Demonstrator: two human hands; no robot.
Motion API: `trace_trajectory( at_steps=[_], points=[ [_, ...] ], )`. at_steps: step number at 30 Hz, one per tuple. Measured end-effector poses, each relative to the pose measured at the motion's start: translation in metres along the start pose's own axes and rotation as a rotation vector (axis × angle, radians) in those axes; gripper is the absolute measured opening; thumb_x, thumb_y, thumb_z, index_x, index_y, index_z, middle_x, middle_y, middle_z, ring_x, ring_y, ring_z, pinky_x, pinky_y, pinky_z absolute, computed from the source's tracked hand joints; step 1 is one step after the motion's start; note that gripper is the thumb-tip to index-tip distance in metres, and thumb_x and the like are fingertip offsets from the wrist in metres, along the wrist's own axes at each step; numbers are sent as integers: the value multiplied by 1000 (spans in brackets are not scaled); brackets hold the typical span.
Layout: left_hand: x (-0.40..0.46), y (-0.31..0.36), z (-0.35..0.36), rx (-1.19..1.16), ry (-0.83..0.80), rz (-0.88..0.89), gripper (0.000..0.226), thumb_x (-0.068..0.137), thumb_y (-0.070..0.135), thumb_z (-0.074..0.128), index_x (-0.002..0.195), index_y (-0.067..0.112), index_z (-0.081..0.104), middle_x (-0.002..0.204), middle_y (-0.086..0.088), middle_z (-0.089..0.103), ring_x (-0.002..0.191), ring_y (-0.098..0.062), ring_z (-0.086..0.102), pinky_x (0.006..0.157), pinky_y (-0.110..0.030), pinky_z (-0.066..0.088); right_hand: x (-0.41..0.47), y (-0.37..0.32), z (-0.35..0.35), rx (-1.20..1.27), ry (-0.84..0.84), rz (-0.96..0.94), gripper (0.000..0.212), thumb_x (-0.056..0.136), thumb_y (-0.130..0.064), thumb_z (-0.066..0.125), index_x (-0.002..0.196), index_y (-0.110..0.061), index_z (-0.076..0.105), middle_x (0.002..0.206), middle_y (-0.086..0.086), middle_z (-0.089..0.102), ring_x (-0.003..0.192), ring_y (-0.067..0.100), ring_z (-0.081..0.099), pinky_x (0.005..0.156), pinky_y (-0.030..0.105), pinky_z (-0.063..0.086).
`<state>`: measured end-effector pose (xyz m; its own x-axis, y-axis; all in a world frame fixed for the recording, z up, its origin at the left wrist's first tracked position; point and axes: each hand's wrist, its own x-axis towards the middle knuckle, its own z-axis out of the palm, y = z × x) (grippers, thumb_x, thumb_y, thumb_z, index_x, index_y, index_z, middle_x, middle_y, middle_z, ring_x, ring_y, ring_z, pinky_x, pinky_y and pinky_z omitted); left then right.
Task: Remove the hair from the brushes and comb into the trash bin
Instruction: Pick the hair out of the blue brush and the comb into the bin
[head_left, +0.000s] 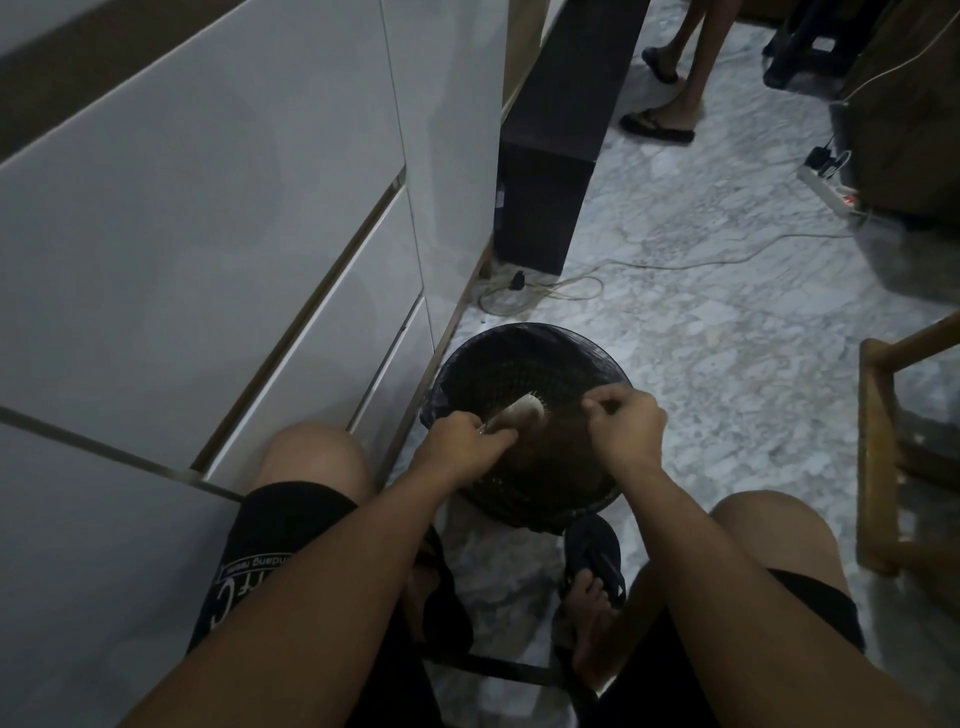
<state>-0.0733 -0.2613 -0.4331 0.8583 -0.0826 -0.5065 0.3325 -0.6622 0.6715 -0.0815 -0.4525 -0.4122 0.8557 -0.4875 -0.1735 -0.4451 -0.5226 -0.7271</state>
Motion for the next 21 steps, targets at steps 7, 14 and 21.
trace_trajectory(
  at_steps=[7, 14, 21],
  points=[
    [4, 4, 1, -130, 15, -60, 33, 84, 46, 66, 84, 13, 67, 91, -9, 70, 92, -28, 68, 75, -32, 51, -5, -8, -5, 305, -414, 175, 50, 81, 0, 63, 127, -14, 51, 105, 11, 67, 90, 24, 65, 73, 33, 52],
    [5, 2, 0, -101, 38, -59, 35, 85, 47, 66, 85, 12, 68, 89, -8, 69, 89, -26, 66, 73, -31, 50, -14, -14, -11, 158, -661, 138, 27, 87, -22, 69, 113, -16, 65, 94, 5, 69, 84, 19, 64, 80, 42, 55],
    [7, 3, -3, -88, 30, -78, 32, 84, 43, 66, 75, 12, 67, 74, -4, 65, 75, -23, 63, 65, -29, 46, 2, 2, -2, 6, -201, 56, 11, 85, -14, 67, 88, -16, 78, 92, 4, 75, 93, 21, 67, 86, 33, 53]
  ],
)
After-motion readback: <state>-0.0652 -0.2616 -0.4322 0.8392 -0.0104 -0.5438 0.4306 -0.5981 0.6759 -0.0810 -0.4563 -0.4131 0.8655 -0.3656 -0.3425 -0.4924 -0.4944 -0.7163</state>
